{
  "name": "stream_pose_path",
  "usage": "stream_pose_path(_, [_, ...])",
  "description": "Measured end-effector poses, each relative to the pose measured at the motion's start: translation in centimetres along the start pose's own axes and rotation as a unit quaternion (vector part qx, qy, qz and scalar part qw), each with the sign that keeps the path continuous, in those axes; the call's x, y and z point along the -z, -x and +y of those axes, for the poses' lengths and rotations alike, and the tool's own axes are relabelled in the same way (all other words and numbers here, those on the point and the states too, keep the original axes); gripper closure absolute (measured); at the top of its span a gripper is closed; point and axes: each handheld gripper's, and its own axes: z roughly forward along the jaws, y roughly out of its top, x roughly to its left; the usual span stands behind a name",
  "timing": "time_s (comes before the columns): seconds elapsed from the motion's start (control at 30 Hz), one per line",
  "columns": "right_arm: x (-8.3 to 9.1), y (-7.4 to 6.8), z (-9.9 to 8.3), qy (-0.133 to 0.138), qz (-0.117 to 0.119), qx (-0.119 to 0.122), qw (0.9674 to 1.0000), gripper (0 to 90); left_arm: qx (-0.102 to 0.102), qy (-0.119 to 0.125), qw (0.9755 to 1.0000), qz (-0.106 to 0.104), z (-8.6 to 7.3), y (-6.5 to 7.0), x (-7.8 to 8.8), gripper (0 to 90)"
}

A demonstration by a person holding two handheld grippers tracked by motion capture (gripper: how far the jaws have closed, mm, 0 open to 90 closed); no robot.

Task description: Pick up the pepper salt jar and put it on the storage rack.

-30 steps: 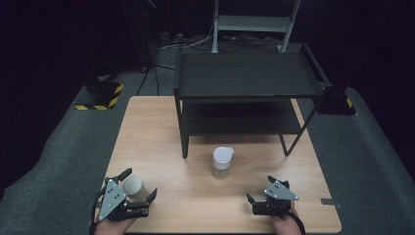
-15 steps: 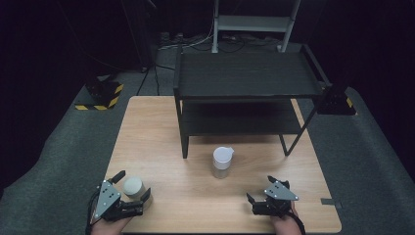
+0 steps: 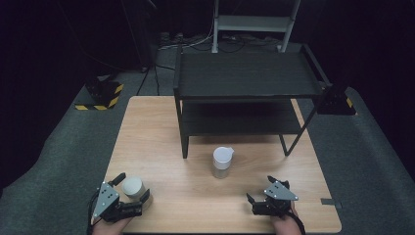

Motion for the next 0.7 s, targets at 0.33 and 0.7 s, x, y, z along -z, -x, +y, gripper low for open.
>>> stream_pose_path(0.33, [0.0, 0.0, 0.0, -0.001, 0.0, 0.001, 1.0, 0.0, 0.006, -0.012, 0.9999, 0.0, -0.3, -0.2, -0.3, 5.4])
stream_pose_path(0.7, [0.0, 0.0, 0.1, -0.001, 0.0, 0.002, 1.0, 0.0, 0.018, -0.014, 0.9994, -0.027, -1.5, -1.9, -0.3, 26.1])
